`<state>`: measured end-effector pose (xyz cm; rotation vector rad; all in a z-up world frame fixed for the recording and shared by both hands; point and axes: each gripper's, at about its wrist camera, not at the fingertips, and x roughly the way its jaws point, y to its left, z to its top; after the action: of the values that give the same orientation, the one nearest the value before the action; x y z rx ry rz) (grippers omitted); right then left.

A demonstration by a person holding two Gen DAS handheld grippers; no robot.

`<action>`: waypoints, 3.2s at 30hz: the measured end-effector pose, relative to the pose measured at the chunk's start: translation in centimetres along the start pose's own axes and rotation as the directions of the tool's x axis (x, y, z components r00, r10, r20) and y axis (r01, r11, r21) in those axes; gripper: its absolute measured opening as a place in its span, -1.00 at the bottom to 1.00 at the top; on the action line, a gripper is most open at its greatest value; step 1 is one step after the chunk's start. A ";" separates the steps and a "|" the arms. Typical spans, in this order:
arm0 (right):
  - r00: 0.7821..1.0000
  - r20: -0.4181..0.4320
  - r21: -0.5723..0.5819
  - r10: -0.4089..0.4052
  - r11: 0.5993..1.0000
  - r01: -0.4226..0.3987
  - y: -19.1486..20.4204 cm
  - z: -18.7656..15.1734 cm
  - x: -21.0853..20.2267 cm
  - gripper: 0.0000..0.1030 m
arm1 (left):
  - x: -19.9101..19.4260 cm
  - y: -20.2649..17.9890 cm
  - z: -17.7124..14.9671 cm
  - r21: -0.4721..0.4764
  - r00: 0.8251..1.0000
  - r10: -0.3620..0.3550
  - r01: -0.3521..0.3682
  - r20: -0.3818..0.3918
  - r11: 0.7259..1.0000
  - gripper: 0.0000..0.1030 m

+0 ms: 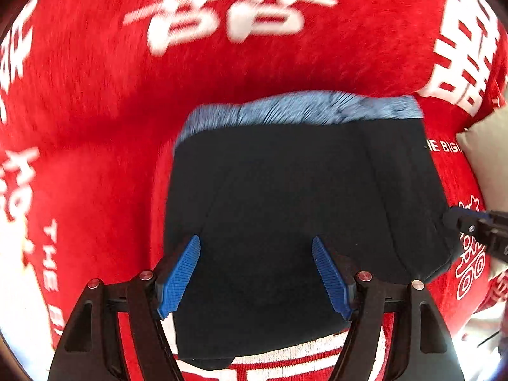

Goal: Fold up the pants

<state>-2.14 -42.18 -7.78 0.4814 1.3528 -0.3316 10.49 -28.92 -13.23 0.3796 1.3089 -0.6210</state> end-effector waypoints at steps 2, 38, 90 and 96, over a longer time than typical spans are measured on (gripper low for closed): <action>1.000 -0.013 0.021 -0.006 1.000 0.006 -0.8 -0.4 0.7 -0.57 | 0.5 -0.1 -0.4 0.016 1.000 -0.003 0.003 0.003 1.000 0.45; 0.999 -0.012 0.061 -0.047 0.997 0.048 -3.3 2.4 0.7 0.06 | 1.3 4.2 4.9 -0.053 0.997 0.071 -0.070 0.020 0.996 0.57; 0.988 0.105 0.119 0.113 0.985 -0.125 -9.1 9.5 -1.3 -0.79 | 1.5 8.2 2.9 -0.082 0.998 0.053 -0.054 -0.023 0.995 0.78; 0.991 0.084 0.173 0.100 0.978 -0.113 -12.2 7.9 -1.2 -0.74 | 2.0 8.7 2.2 -0.082 0.998 0.047 -0.050 -0.039 0.995 0.78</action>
<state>-1.70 -56.77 -7.15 0.6815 1.2252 -0.3797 17.87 -23.81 -15.37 0.3547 1.3526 -0.5193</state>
